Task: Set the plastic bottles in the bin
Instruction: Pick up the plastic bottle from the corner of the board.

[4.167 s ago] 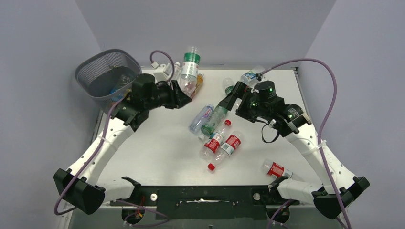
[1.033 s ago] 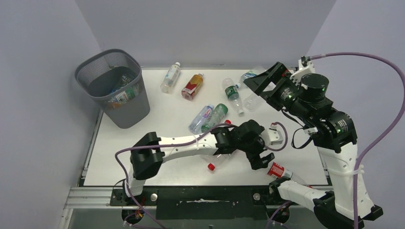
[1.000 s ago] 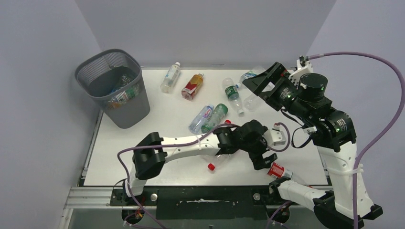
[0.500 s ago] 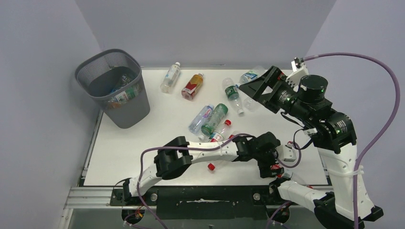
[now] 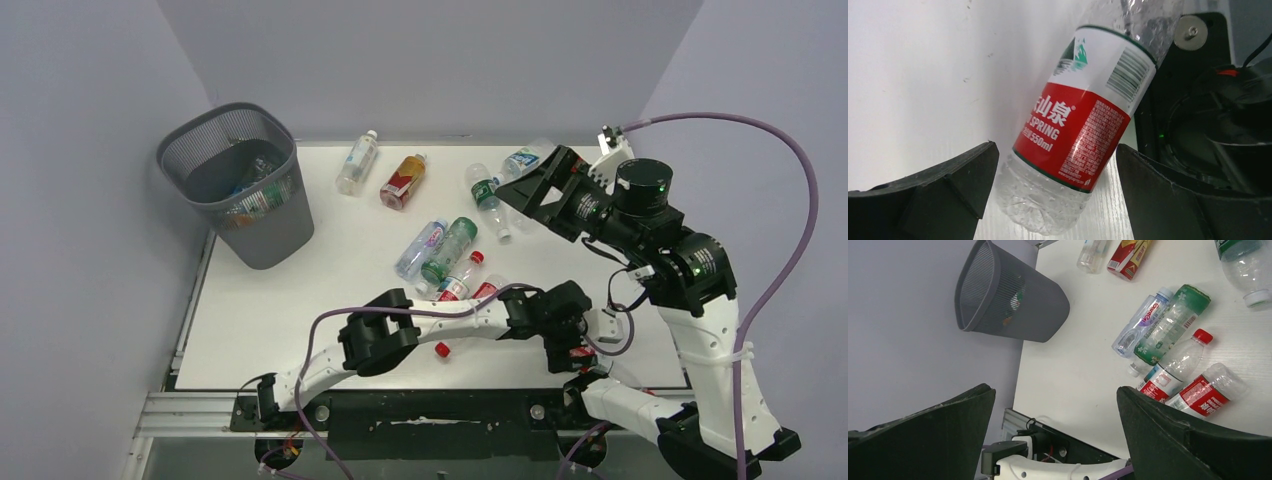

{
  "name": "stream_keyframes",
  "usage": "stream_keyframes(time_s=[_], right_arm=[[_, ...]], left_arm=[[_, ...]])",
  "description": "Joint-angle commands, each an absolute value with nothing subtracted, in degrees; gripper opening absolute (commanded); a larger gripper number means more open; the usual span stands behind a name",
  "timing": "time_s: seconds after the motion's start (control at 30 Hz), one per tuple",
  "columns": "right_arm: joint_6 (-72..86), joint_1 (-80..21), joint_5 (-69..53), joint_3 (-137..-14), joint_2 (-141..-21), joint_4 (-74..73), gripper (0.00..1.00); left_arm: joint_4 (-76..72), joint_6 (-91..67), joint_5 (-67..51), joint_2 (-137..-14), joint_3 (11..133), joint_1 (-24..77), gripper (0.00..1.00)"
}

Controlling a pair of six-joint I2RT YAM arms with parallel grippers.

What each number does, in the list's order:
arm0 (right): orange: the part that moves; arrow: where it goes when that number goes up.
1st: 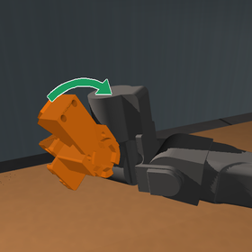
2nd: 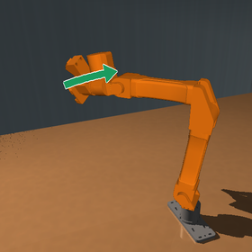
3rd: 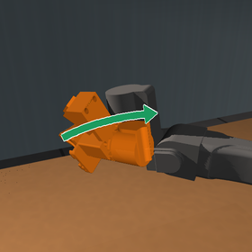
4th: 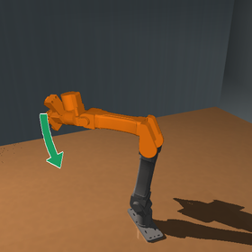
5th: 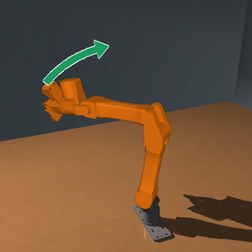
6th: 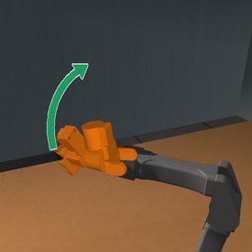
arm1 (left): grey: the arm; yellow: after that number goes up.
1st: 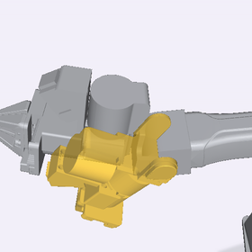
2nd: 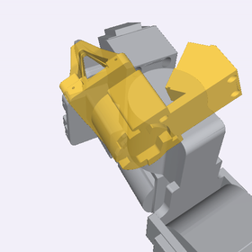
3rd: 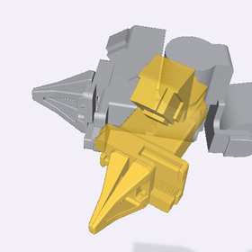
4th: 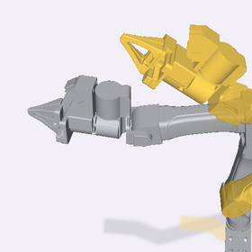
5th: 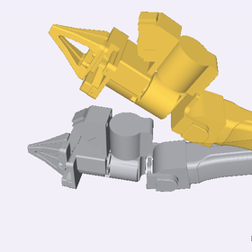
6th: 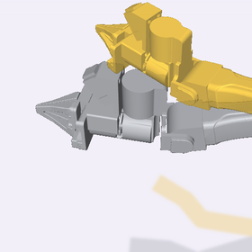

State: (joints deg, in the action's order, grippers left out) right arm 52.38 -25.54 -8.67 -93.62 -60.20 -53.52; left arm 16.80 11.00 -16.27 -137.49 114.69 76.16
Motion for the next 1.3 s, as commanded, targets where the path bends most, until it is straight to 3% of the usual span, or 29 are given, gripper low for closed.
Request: stream_keyframes(time_s=[0.0, 0.1, 0.33, 0.47, 0.8, 1.27], right_arm=[[50.89, -25.49, -9.85, -93.05, -59.22, -51.87, 0.98], [51.0, -25.52, -9.93, -92.11, -58.48, -51.81, 0.98], [53.26, -25.54, -10.03, -83.13, -52.34, -49.31, 0.98], [53.79, -25.53, -10.06, -78.7, -49.62, -48.46, 0.98], [53.4, -25.58, -11.78, -75.25, -45.92, -45.16, 0.98], [51.64, -25.57, -12.82, -79.67, -46.4, -45.24, 0.98]], left_arm=[[17.16, 12.06, -16.92, -139.13, 116.4, 76.71, 0.89], [16.87, 11.29, -15.44, -138.91, 114.71, 76.73, 0.84], [17.83, 7.93, -12.51, -137.37, 111.98, 76.64, 0.55], [18.8, 5.62, -10.58, -135.07, 109.99, 76.45, 0.49], [18.14, 0.23, -3.91, -123.35, 95.82, 75.89, 0.48], [20.6, -8.0, 4.64, -104.63, 83.88, 75.95, 0.47]])
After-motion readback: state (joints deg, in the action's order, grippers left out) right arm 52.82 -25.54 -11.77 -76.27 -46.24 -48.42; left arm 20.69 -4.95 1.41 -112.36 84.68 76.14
